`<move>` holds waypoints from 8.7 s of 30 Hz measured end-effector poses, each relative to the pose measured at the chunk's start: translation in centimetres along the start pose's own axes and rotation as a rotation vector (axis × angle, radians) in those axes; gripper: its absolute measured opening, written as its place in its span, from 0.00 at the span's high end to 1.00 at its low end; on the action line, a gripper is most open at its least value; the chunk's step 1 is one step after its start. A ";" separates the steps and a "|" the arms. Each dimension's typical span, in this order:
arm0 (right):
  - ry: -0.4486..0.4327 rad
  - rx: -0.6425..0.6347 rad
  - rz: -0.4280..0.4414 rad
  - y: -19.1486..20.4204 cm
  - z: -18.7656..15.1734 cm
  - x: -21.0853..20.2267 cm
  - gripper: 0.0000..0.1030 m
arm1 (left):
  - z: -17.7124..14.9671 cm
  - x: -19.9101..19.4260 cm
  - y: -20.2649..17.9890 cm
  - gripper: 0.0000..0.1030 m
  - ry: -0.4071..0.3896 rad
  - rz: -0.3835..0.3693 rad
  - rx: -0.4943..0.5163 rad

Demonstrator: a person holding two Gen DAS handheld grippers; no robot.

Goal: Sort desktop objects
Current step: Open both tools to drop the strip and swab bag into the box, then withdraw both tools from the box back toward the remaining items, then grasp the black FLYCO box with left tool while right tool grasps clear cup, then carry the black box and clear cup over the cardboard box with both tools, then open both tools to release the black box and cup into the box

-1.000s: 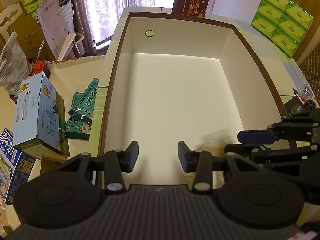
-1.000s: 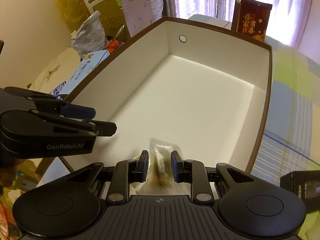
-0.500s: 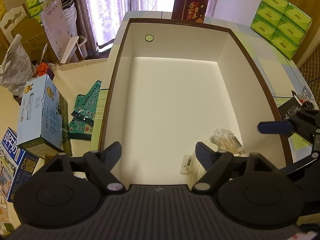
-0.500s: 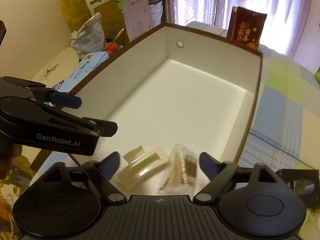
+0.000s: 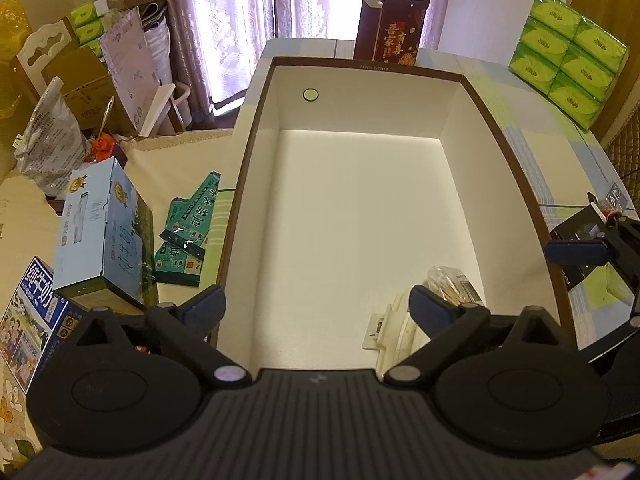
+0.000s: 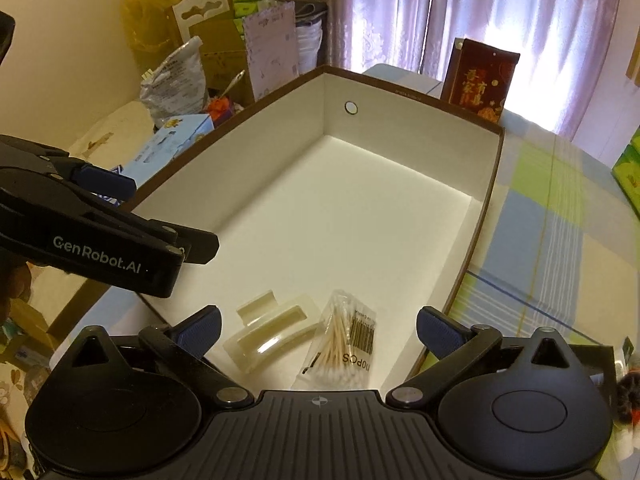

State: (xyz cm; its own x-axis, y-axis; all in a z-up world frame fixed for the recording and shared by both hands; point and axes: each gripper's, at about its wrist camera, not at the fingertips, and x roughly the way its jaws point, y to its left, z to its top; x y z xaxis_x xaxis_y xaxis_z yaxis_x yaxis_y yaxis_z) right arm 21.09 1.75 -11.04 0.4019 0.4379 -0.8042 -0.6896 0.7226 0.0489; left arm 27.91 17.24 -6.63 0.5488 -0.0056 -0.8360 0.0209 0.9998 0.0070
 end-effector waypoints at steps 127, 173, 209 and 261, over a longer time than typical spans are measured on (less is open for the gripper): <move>0.080 0.296 -0.125 -33.2 -24.7 -12.8 0.51 | 2.0 11.4 -35.7 0.04 0.107 -0.263 0.689; 0.107 0.263 -0.182 -31.5 -24.0 -10.5 0.53 | -5.3 8.4 -34.1 0.23 0.129 -0.145 0.442; -0.135 0.098 0.160 -12.4 -8.3 -13.0 0.53 | -2.6 -8.4 -13.9 0.23 -0.168 -0.132 -0.004; 0.018 -0.010 0.032 -4.3 4.1 6.5 0.53 | 5.2 8.0 -1.6 0.23 0.028 0.027 0.013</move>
State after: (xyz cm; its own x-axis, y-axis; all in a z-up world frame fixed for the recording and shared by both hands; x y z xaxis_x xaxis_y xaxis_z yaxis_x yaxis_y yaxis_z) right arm 29.10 3.70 -14.07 0.3686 0.4512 -0.8128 -0.7079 0.7029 0.0692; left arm 36.65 15.44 -10.48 0.5253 0.0226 -0.8506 0.0172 0.9992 0.0372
